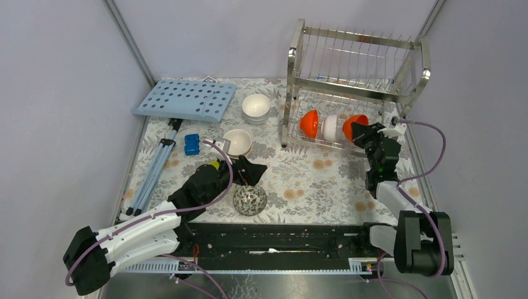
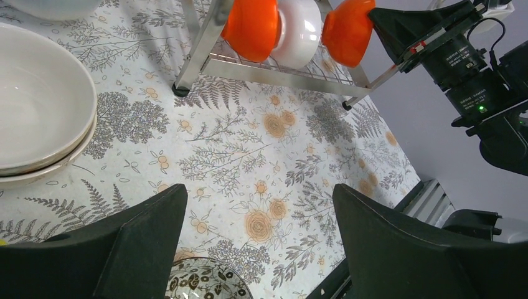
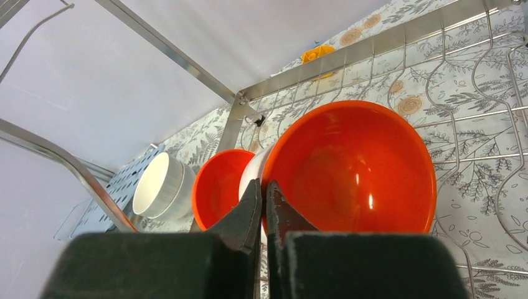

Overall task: Unload the bowls from the dish rack
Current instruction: Pick up the bowl from the dish rack, then place the bowl at the center of the board.

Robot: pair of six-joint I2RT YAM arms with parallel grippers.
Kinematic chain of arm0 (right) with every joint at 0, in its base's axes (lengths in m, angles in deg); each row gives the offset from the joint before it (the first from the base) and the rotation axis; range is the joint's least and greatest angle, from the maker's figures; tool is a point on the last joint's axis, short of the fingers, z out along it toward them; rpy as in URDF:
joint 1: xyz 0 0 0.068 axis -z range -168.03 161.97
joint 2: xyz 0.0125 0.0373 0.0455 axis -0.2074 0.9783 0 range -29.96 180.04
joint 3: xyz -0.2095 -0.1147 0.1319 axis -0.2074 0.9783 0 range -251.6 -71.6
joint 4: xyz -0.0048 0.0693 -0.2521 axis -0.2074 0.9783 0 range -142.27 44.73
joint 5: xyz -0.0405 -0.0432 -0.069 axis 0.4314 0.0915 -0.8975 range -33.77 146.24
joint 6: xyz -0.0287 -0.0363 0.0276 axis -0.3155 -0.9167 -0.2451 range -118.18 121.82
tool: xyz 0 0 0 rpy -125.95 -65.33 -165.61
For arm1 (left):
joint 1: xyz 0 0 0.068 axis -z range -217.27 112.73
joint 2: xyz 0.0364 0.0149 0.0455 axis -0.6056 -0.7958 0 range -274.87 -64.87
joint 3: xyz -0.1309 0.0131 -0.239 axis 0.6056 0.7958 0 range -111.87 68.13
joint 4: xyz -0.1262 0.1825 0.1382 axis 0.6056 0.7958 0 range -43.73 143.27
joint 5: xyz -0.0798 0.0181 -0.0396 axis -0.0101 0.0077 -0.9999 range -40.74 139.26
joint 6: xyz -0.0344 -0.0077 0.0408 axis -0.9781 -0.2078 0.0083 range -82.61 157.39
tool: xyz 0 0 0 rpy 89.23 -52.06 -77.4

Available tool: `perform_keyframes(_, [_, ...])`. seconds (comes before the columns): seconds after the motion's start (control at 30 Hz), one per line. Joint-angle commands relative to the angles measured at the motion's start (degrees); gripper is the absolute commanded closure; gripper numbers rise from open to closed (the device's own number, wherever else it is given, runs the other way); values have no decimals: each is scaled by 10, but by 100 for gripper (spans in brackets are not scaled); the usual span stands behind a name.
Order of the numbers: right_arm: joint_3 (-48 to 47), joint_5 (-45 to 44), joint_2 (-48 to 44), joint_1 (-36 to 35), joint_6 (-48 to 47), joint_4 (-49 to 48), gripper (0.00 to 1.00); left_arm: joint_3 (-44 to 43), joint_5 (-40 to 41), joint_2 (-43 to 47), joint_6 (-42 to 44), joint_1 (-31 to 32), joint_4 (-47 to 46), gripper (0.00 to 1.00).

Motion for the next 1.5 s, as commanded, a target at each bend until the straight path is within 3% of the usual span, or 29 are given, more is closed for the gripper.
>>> perform_keyframes(0.0, [-30,6,-34,1,12,-5,100,-17,9,16,-2,2,-5,10])
perform_keyframes(0.17, [-33,61,-89,0,44,42,100,-27,29,32,-7,2,26,10])
perform_keyframes(0.33, [-40,109,-193,-17,44,153,100,-57,55,41,-17,2,96,6])
perform_keyframes(0.6, [-78,145,-376,-83,-30,451,100,-140,110,44,-23,1,259,1])
perform_keyframes(0.73, [-115,157,-420,-122,-68,574,100,-162,135,62,-24,1,309,1])
perform_keyframes(0.97, [-187,174,-405,-155,-120,669,100,-161,126,112,-38,1,314,1])
perform_keyframes(1.17, [-228,151,-320,-200,-174,695,100,-180,82,76,-41,1,324,1])
perform_keyframes(1.47, [-283,-68,-229,-445,-223,744,100,-220,68,28,-20,1,360,1])
